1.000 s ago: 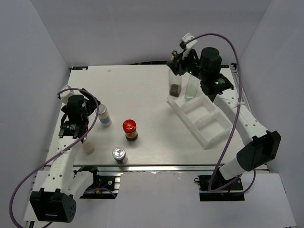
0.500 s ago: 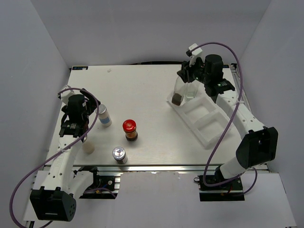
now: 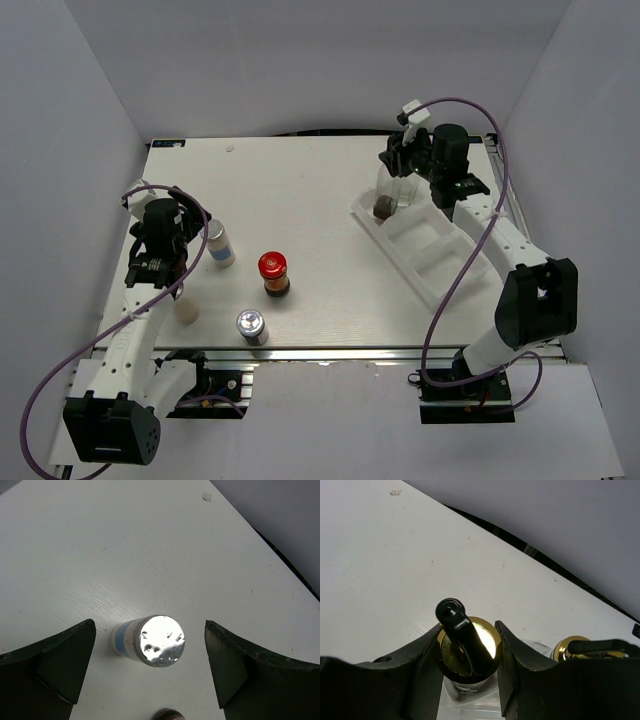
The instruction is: Organize the condiment bottles
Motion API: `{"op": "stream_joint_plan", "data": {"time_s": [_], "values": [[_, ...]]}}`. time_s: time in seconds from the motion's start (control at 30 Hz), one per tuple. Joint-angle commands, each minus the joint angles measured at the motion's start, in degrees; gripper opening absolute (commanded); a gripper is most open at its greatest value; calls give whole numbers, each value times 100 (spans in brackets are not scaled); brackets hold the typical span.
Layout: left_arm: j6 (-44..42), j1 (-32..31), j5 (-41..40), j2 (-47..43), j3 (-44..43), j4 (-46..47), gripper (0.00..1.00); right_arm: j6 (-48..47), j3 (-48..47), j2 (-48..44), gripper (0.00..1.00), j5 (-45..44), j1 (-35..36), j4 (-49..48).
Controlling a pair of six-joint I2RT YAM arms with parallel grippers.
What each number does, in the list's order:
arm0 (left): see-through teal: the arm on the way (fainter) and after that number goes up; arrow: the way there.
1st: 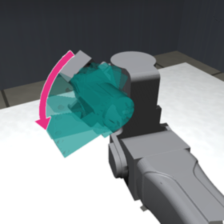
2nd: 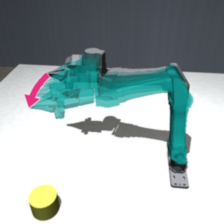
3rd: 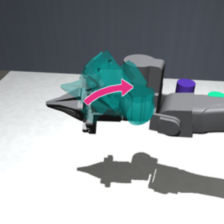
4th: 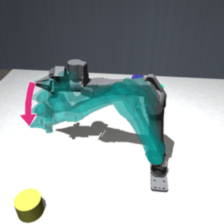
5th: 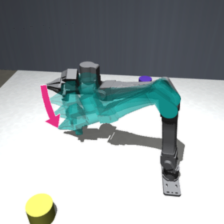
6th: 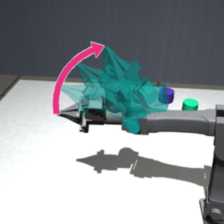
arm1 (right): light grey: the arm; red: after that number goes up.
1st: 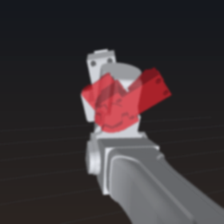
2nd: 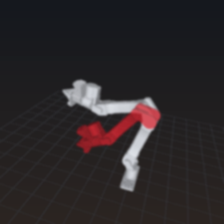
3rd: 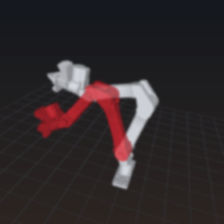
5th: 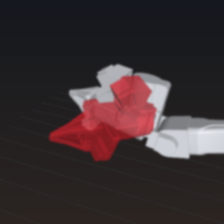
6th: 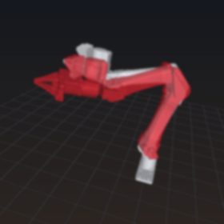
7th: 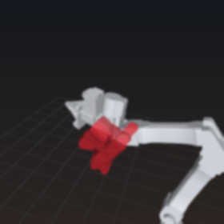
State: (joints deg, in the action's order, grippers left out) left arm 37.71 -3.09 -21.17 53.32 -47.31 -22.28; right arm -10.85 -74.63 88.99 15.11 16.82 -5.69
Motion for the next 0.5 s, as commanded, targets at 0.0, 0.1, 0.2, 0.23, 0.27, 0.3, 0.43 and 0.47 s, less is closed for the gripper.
{"op": "stream_joint_plan", "data": {"time_s": [0.0,0.1,0.2,0.23,0.27,0.3,0.43,0.47], "values": [[17,10,60,-58,-138,-13,98,135,210,-145,0,-130,-38,-1204],[34,10,60,-85,-156,-48,98,232,423,-198,0,-202,-30,-1425],[61,10,34,-76,-200,-153,98,355,537,-207,28,-88,-38,-1426],[69,10,8,-59,-226,-188,98,399,563,-224,34,-53,-30,-1434],[69,10,-10,-50,-235,-223,98,400,581,-250,41,-52,-38,-1443],[87,19,-19,-50,-252,-276,98,408,599,-268,46,-26,-30,-1452],[105,10,-28,-41,-261,-320,98,444,643,-417,70,-105,-38,-1408],[113,10,-28,-32,-261,-338,98,461,634,-496,82,-123,-30,-1356]]}}
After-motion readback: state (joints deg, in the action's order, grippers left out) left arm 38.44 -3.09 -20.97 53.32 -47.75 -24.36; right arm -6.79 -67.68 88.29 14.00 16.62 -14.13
